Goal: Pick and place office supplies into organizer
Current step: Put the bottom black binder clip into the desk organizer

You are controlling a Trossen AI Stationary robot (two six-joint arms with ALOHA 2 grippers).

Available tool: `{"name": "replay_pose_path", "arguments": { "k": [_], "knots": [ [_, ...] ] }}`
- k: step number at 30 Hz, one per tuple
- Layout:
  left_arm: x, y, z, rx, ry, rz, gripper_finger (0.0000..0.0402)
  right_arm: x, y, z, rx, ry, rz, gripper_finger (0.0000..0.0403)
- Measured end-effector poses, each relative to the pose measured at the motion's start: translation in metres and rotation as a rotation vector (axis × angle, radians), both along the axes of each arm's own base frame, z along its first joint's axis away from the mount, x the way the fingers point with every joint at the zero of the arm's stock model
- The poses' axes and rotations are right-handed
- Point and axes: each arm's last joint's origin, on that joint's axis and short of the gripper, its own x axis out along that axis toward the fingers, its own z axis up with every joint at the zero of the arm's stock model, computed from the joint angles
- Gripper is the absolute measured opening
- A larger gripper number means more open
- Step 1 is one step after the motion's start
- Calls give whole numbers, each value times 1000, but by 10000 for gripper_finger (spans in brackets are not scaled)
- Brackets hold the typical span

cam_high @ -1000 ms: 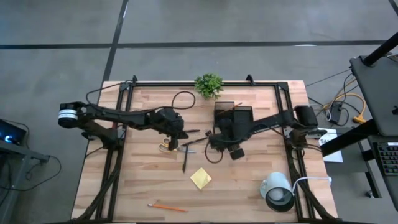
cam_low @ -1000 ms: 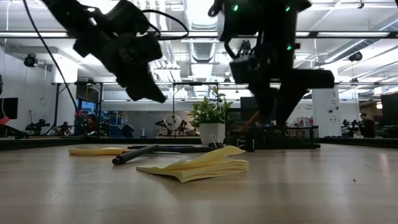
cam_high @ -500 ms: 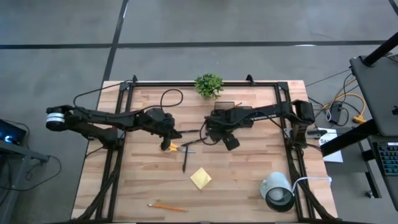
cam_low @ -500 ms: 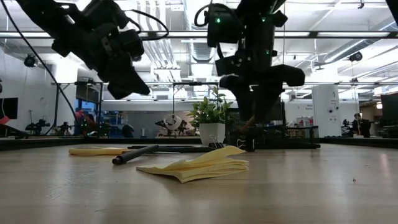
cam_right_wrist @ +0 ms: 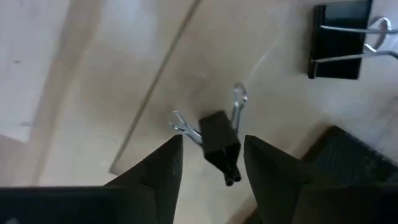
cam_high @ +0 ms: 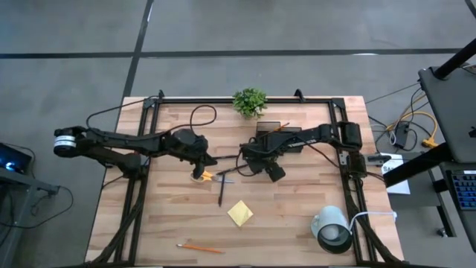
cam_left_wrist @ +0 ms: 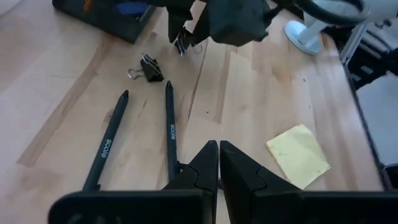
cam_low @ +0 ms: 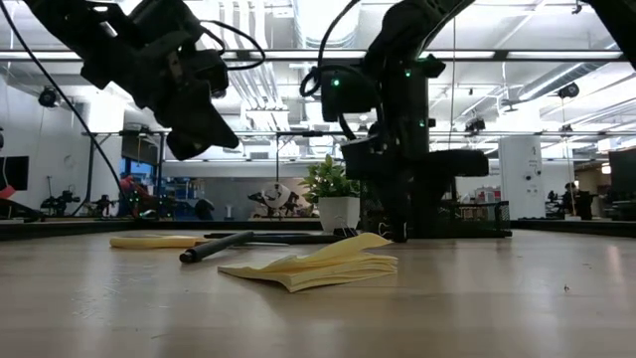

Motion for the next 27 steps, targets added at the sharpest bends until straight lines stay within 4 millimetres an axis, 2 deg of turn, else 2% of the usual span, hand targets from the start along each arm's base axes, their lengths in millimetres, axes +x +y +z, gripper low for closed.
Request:
{"name": "replay_pose_path", "arguments": {
  "k": [6,16,18,21,24,27],
  "knots": [
    [0,0,0,-20,0,12,0,0,0,1,13,-7,-11,129],
    [0,0,0,-22,2,14,0,0,2,2,55,-13,-25,22],
    [0,0,0,-22,2,14,0,0,2,3,56,-18,-62,16],
    [0,0,0,-23,2,14,0,0,2,19,59,-65,-163,15],
    [0,0,0,-23,2,14,0,-1,1,50,64,-168,-263,14],
    [0,0,0,-22,1,14,0,-7,-4,81,-13,-254,-405,13]
  ]
}}
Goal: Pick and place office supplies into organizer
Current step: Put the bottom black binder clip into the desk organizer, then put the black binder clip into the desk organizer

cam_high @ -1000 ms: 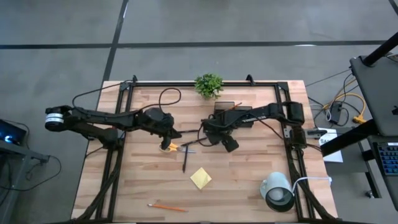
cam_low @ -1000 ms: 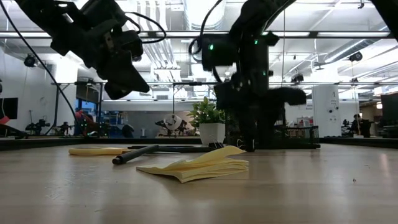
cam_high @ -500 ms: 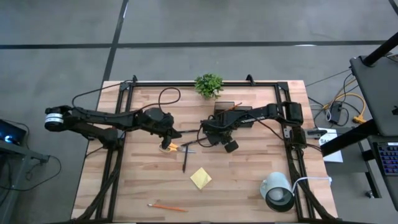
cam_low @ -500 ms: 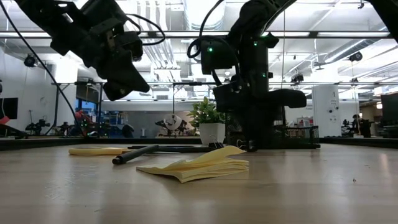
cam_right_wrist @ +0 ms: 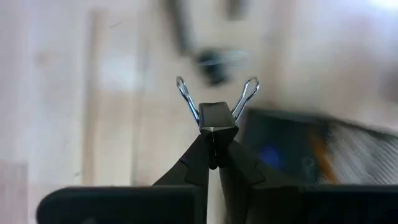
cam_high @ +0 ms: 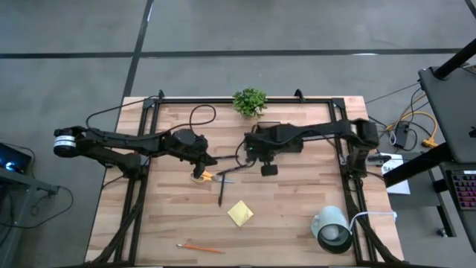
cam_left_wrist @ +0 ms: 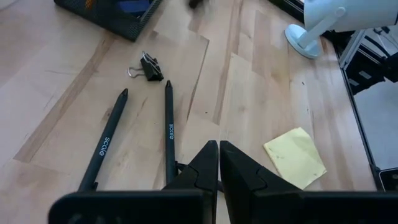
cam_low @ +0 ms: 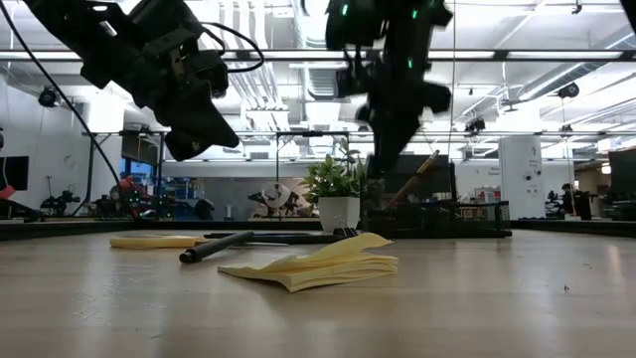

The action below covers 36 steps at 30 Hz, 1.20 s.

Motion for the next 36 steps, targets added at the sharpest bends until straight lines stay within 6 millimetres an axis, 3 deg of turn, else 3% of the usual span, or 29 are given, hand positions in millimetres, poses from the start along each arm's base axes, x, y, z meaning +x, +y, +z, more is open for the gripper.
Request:
{"name": "replay_pose_path", "arguments": {
  "k": [4,13,18,23,25,29,32,36],
  "knots": [
    [0,0,0,0,-1,0,0,-16,-21,18,38,0,-240,13],
    [0,0,1,7,-9,-3,0,-19,-74,-20,154,120,-511,17],
    [0,0,1,7,-9,-3,0,-21,-83,-27,162,137,-585,59],
    [0,0,1,6,-9,-2,0,-21,-77,-12,168,105,-576,120],
    [0,0,1,7,-9,-3,0,-16,-69,-2,196,80,-466,142],
    [0,0,1,9,-9,-4,0,3,-32,17,167,0,7,165],
    [0,0,1,9,-10,-4,0,20,-8,10,37,-48,327,167],
    [0,0,0,9,-8,-4,0,46,-11,-16,-27,-70,306,160]
  ]
}}
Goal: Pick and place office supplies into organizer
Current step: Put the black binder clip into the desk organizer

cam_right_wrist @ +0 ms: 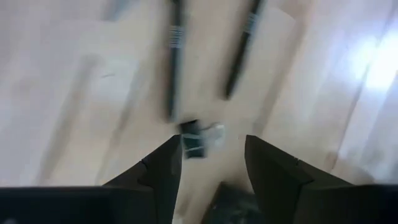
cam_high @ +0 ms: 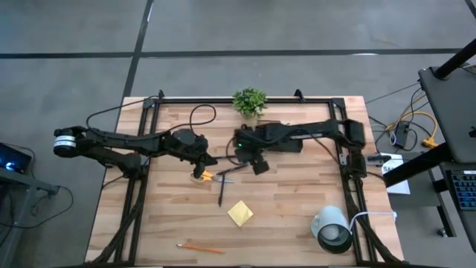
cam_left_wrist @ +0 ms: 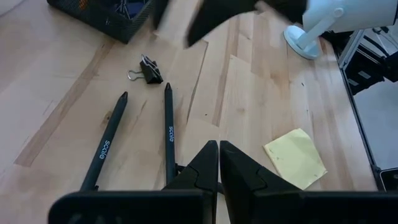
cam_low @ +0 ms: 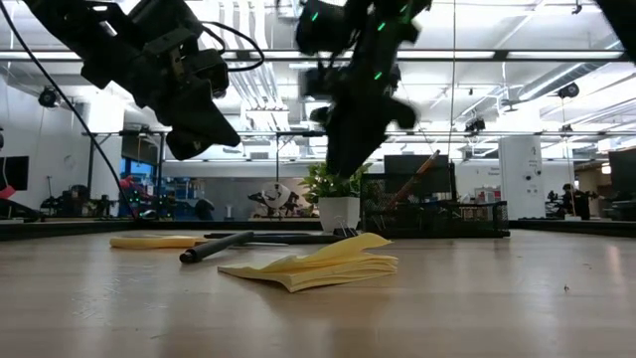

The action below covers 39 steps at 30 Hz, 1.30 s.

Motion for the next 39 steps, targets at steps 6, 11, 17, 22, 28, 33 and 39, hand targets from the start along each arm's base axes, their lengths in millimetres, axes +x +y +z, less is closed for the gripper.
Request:
{"name": "replay_pose_path", "arguments": {
  "k": [6,11,17,22,28,33,39],
  "knots": [
    [0,0,-1,0,2,0,0,20,-27,-25,52,167,-56,144],
    [-1,0,-2,-1,7,0,0,34,-34,-31,99,222,-23,133],
    [-3,-1,-6,-3,17,-1,0,43,-36,-37,173,245,-35,121],
    [-5,-1,-7,-3,20,-1,0,38,-32,-45,174,297,-35,107],
    [-6,-1,-6,15,17,-12,0,33,-29,-54,184,341,-34,88],
    [-6,-1,-6,16,16,-13,0,31,-26,-54,190,357,-62,39],
    [-7,-1,-6,16,17,-13,0,25,-27,-22,100,310,-208,9]
  ]
}}
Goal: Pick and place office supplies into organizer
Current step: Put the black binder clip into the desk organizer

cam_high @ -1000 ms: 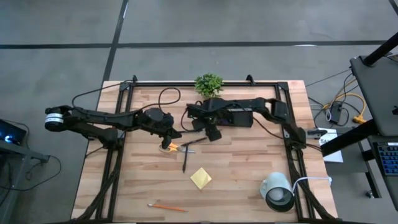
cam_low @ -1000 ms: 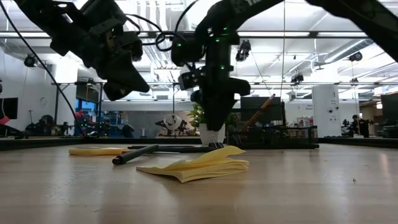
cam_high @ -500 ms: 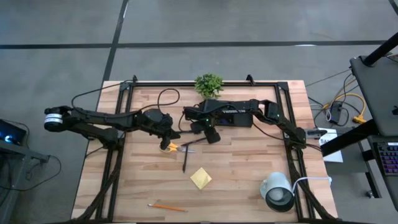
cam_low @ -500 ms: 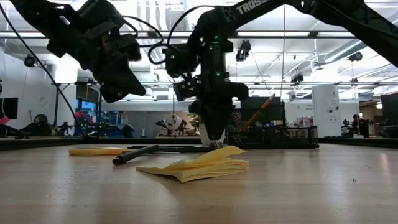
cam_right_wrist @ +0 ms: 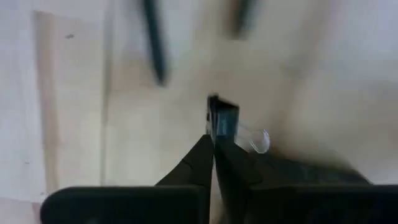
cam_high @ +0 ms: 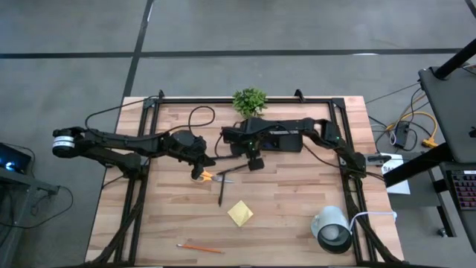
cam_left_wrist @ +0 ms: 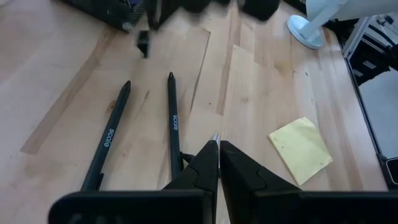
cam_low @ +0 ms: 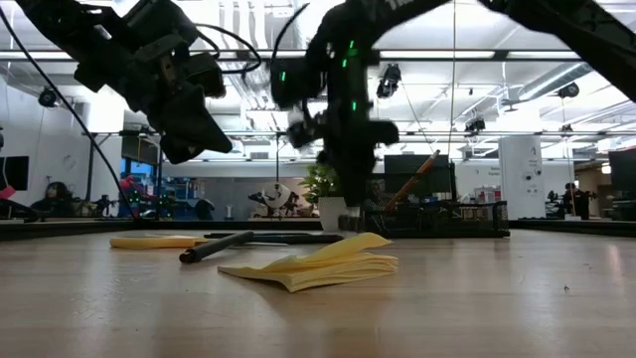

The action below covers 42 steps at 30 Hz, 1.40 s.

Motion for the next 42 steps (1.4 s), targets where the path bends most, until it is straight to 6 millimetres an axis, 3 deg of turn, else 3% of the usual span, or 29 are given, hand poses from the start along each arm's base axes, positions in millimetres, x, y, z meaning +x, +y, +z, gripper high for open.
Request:
{"name": "replay_pose_path", "arguments": {
  "k": [4,7,11,17,24,31,36,42],
  "knots": [
    [0,0,0,0,-1,0,0,-15,-2,45,-110,-57,-142,8],
    [1,0,2,14,-8,-8,0,-31,-6,57,-107,-19,-294,8],
    [1,0,1,26,-7,-15,0,-33,-9,47,-90,0,-309,8],
    [1,0,1,24,-7,-14,0,-6,-2,41,-103,-232,-85,20],
    [0,0,0,21,5,-13,0,1,-21,7,-111,-157,-62,98],
    [-1,0,-1,21,8,-14,0,4,-24,-14,-102,-95,-1,160],
    [-2,0,-3,21,15,-15,0,4,-25,-16,-88,-94,0,161],
    [-4,0,-7,34,38,-26,0,3,-25,-18,-23,-101,-7,117]
  ]
}}
